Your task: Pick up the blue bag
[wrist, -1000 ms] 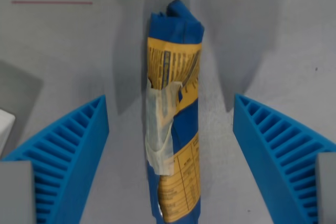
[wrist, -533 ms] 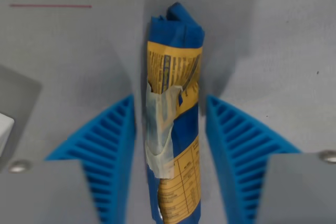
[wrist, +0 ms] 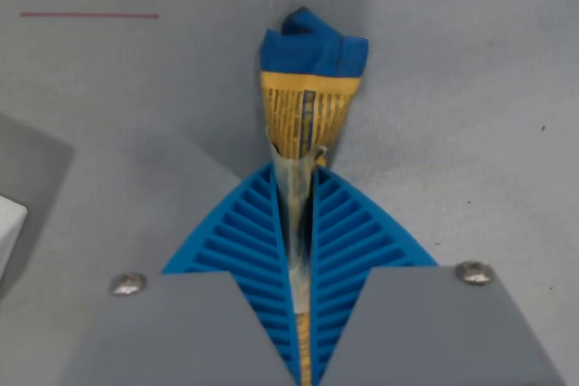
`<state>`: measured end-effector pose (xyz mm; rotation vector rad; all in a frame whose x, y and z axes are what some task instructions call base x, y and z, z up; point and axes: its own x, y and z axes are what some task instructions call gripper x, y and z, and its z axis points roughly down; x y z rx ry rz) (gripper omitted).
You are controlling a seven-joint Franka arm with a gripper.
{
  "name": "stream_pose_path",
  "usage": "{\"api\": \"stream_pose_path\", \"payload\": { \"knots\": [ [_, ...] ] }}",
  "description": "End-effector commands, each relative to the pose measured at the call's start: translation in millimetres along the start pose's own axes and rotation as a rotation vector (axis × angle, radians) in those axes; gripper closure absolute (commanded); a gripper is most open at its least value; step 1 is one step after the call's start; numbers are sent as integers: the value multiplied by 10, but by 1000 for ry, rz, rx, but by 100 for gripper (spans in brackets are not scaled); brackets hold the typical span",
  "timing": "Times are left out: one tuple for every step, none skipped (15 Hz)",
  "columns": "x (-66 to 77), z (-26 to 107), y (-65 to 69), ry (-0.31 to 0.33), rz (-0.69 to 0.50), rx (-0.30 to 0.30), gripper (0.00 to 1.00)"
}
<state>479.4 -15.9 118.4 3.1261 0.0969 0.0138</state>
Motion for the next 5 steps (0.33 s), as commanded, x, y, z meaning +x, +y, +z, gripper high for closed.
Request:
{"api": "stream_pose_path", "payload": {
  "knots": [
    [-60,-42,5,88,-18,71,100],
    [-68,-91,19,86,-18,71,100],
    [-80,-140,27,82,-18,71,100],
    [-95,-188,38,78,-18,71,100],
    [-114,-237,33,73,-19,71,100]
  ]
}}
